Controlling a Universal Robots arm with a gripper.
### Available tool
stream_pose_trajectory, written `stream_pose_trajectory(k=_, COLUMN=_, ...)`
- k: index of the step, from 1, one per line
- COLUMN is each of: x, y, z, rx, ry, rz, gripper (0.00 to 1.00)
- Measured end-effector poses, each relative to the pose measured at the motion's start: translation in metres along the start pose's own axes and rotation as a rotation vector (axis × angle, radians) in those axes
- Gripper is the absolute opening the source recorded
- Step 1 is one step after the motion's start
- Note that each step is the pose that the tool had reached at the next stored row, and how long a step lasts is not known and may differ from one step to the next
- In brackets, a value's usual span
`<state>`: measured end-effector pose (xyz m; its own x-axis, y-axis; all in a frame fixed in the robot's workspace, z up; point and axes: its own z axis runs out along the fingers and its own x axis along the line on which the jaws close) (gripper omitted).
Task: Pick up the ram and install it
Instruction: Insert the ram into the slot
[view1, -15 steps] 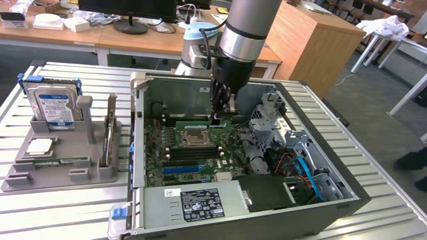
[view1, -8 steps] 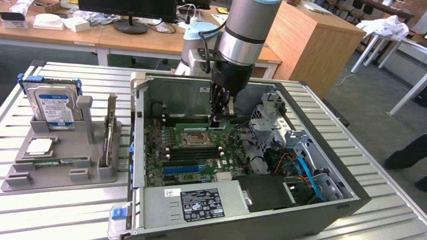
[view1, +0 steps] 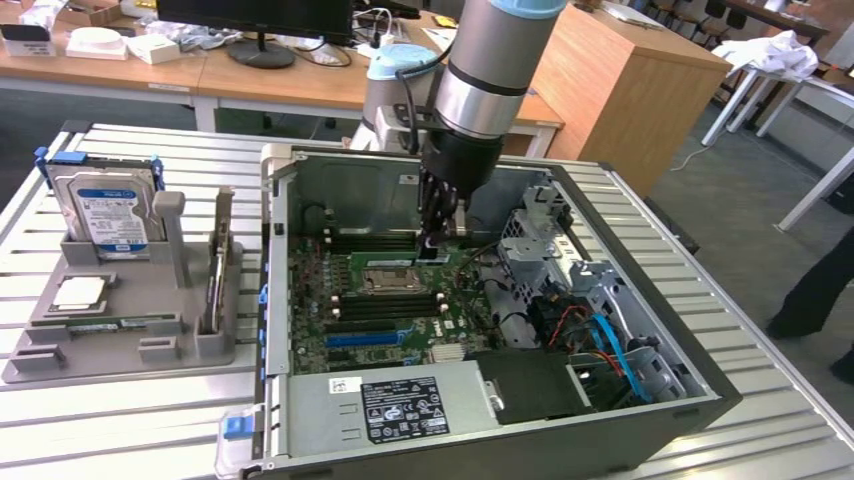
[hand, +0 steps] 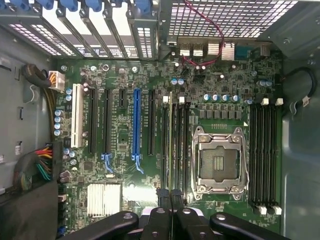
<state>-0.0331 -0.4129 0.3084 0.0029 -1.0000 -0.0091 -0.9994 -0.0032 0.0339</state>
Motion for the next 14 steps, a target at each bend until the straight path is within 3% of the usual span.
stream_pose_trajectory(k=14, x=0.000, y=-0.0005, z=0.0167, rx=0.0000, ry=0.0000, rz=0.000, gripper=0.11)
